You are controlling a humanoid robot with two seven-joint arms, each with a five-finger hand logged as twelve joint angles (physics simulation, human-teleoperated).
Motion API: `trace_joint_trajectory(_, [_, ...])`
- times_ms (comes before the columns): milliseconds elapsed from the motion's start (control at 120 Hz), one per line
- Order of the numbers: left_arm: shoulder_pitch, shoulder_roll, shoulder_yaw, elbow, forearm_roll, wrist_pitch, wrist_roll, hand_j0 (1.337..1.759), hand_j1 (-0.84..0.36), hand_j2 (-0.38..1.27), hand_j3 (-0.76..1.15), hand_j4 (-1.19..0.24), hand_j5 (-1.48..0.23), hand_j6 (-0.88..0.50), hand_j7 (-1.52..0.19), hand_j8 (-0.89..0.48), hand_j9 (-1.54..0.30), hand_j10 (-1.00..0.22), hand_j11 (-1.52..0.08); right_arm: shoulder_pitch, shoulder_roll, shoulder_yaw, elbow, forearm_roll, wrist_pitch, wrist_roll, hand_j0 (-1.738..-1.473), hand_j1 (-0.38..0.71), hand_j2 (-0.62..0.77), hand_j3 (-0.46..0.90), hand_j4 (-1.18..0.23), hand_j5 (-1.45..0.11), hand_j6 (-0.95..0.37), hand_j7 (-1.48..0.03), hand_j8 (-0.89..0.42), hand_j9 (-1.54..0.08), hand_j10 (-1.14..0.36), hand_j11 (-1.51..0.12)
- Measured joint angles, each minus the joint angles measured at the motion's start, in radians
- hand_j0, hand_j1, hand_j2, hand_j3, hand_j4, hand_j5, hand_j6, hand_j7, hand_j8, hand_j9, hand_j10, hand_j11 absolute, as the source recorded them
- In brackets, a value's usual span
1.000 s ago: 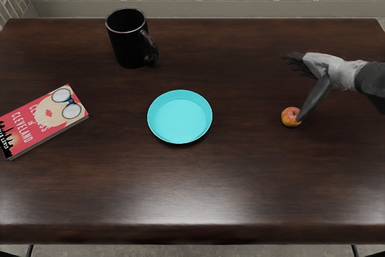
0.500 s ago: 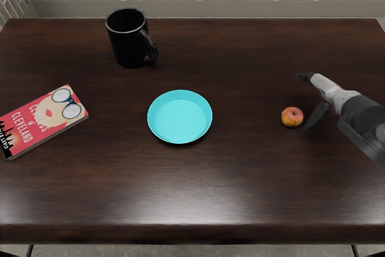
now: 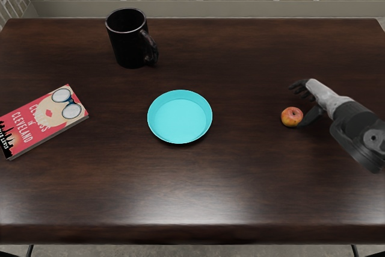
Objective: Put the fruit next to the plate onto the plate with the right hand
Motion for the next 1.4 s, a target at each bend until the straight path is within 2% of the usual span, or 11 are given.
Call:
trace_joint_trajectory(542, [0.0, 0.0, 0.0, 0.0, 0.0, 0.0, 0.0, 1.658, 0.07, 0.05, 0.0, -0.23, -0.3, -0.23, -0.3, -0.23, -0.3, -0.23, -0.3, -0.003, 0.028, -0.003, 0.02, 0.002, 0.014, 0.001, -1.658, 0.22, -0.05, 0.0, -0.47, -0.61, -0.47, -0.6, -0.47, -0.61, -0.47, -0.61])
trace_joint_trajectory(683, [0.0, 0.0, 0.0, 0.0, 0.0, 0.0, 0.0, 1.658, 0.07, 0.05, 0.0, -0.23, -0.3, -0.23, -0.3, -0.23, -0.3, -0.23, -0.3, -0.001, 0.033, -0.011, 0.021, -0.001, 0.015, -0.001, -1.657, 0.27, -0.06, 0.0, -0.5, -0.63, -0.48, -0.64, -0.44, -0.64, -0.5, -0.64])
trace_joint_trajectory(733, [0.0, 0.0, 0.0, 0.0, 0.0, 0.0, 0.0, 1.658, 0.07, 0.05, 0.0, -0.23, -0.3, -0.23, -0.3, -0.23, -0.3, -0.23, -0.3, -0.001, 0.035, -0.013, 0.022, -0.003, 0.014, -0.001, -1.656, 0.28, -0.02, 0.0, -0.52, -0.63, -0.47, -0.65, -0.44, -0.64, -0.51, -0.64])
trace_joint_trajectory(942, [0.0, 0.0, 0.0, 0.0, 0.0, 0.0, 0.0, 1.658, 0.07, 0.05, 0.0, -0.23, -0.3, -0.23, -0.3, -0.23, -0.3, -0.23, -0.3, 0.005, 0.037, -0.022, 0.024, -0.006, 0.013, -0.004, -1.652, 0.3, 0.05, 0.0, -0.57, -0.62, -0.46, -0.68, -0.42, -0.64, -0.56, -0.64])
trace_joint_trajectory(1400, [0.0, 0.0, 0.0, 0.0, 0.0, 0.0, 0.0, 1.658, 0.07, 0.05, 0.0, -0.23, -0.3, -0.23, -0.3, -0.23, -0.3, -0.23, -0.3, 0.014, 0.025, 0.005, 0.068, 0.024, 0.021, -0.005, -1.657, 0.25, 0.11, 0.0, -0.56, -0.72, -0.54, -0.72, -0.45, -0.72, -0.56, -0.72])
